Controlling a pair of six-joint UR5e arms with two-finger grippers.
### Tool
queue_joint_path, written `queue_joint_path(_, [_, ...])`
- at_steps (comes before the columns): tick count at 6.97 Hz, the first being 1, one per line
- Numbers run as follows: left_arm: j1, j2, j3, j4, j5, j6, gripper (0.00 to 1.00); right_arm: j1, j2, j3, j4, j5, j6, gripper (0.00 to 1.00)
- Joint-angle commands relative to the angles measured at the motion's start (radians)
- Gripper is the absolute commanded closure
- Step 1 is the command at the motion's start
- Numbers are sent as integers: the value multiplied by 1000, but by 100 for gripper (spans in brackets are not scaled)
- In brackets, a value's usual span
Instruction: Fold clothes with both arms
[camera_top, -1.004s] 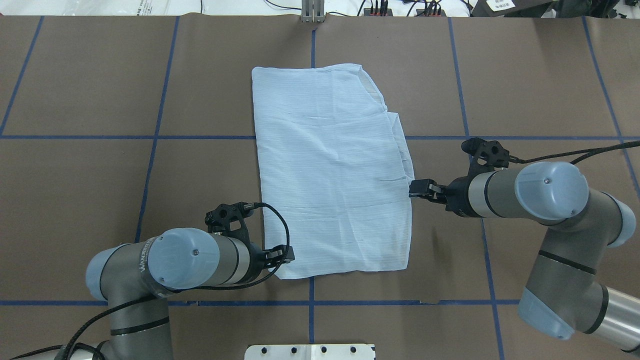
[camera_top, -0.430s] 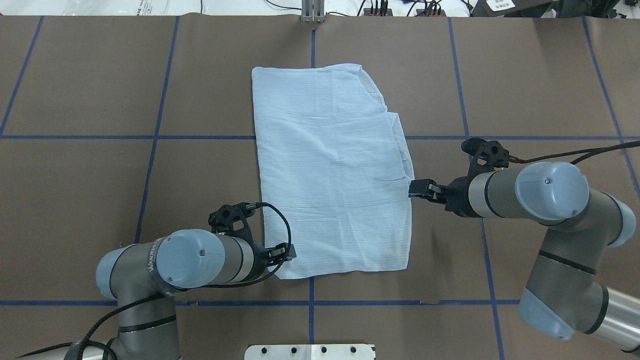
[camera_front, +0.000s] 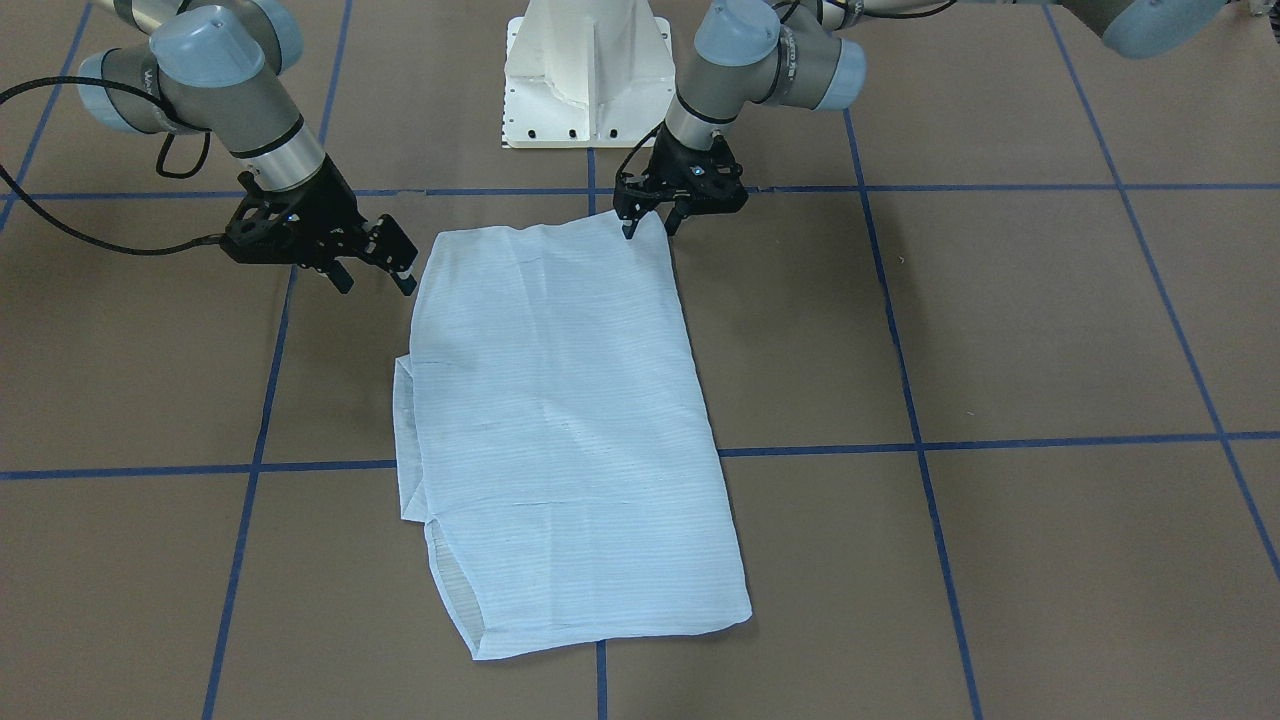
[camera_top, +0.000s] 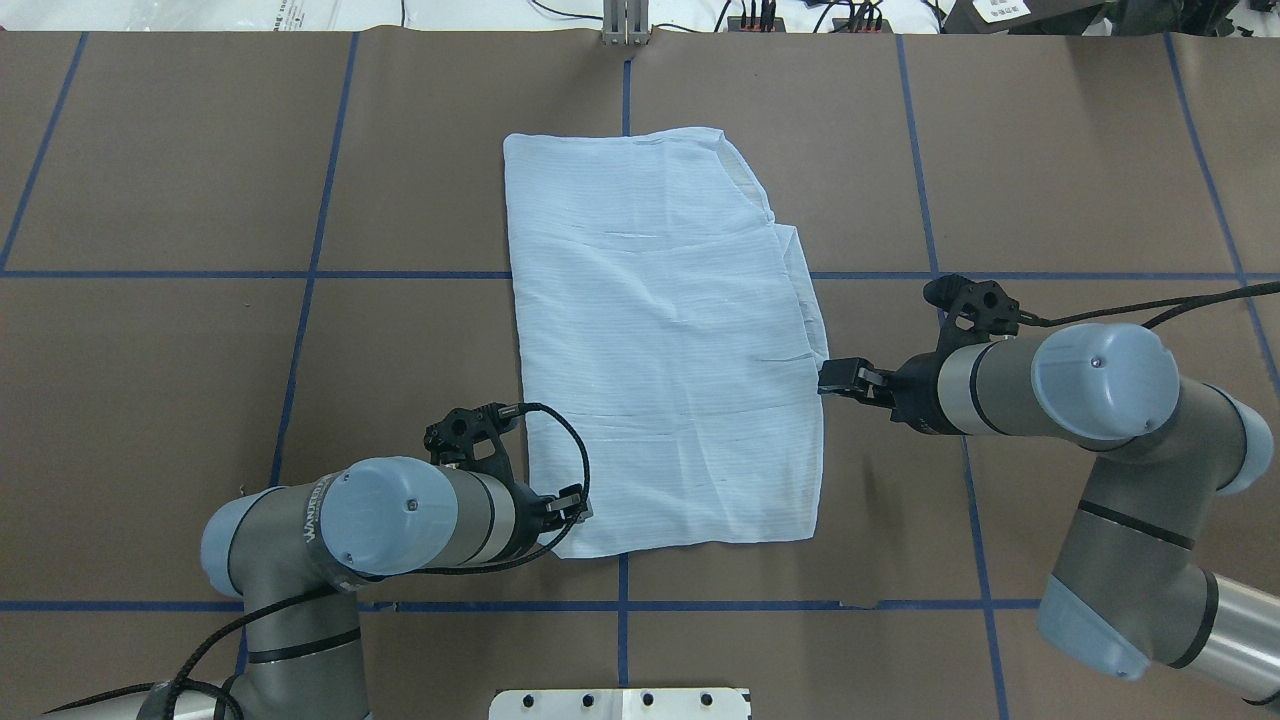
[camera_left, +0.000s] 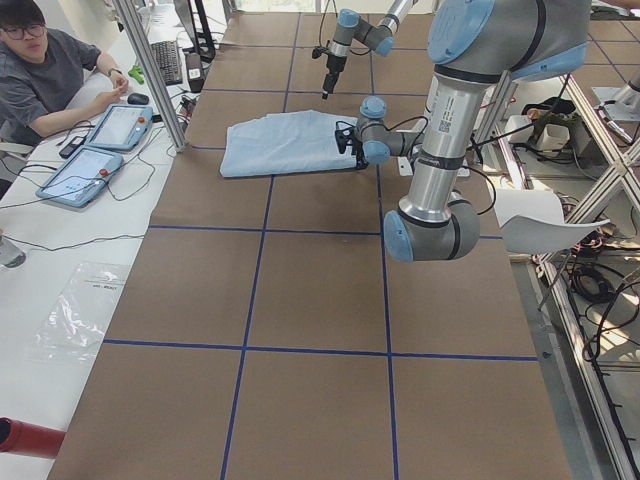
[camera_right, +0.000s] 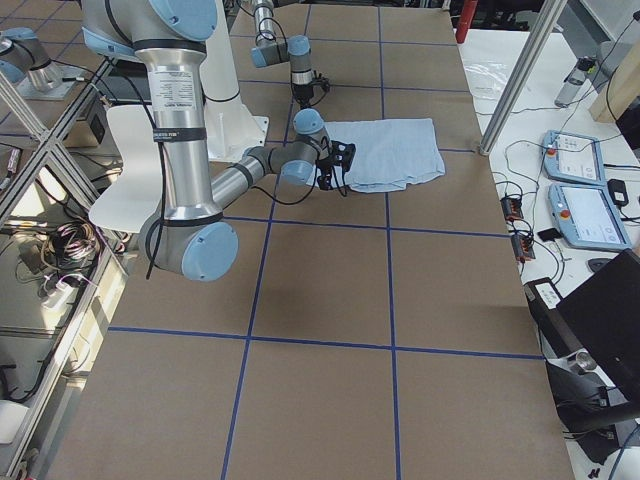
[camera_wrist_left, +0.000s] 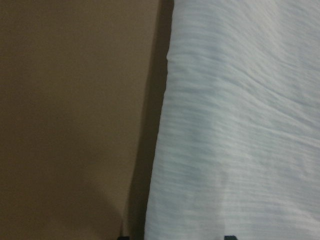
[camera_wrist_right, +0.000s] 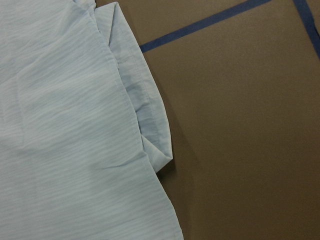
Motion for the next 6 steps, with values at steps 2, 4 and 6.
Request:
queue_joint_path(2, [0, -4, -2, -1, -1, -3, 100, 0, 0, 0, 0, -2, 2, 0])
queue_joint_path(4, [0, -4, -2, -1, -1, -4, 100, -32, -14, 32, -9, -15, 142, 1])
queue_joint_path(6, [0, -6, -2, -1, -1, -4, 100, -133, -45, 66, -30, -81, 362, 5])
